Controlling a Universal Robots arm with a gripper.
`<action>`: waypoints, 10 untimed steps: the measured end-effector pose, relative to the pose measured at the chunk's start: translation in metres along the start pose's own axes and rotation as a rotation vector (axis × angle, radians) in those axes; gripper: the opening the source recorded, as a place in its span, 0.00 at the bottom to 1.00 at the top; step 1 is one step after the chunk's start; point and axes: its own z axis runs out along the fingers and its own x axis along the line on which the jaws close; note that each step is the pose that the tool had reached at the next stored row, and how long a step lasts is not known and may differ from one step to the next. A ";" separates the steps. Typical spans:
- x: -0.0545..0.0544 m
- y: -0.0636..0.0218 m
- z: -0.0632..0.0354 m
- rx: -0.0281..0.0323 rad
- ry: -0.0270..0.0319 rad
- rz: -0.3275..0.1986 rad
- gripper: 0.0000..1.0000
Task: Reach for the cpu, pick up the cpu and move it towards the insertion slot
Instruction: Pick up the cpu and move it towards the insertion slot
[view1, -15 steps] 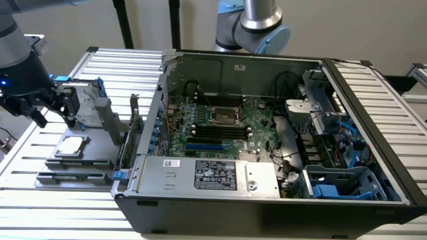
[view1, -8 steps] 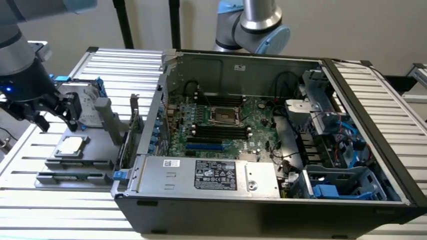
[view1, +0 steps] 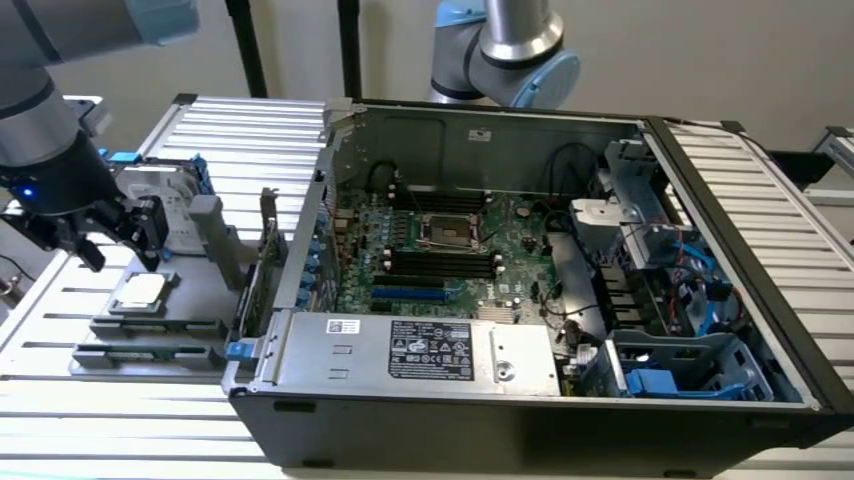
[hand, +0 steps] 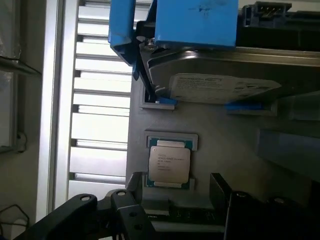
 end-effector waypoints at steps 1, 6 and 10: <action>0.000 -0.0001 0.0018 -0.0001 0.0000 0.000 0.65; 0.000 -0.0006 0.0110 -0.0001 -0.0002 0.001 0.65; 0.002 -0.0008 0.0182 -0.0001 -0.0006 0.011 0.67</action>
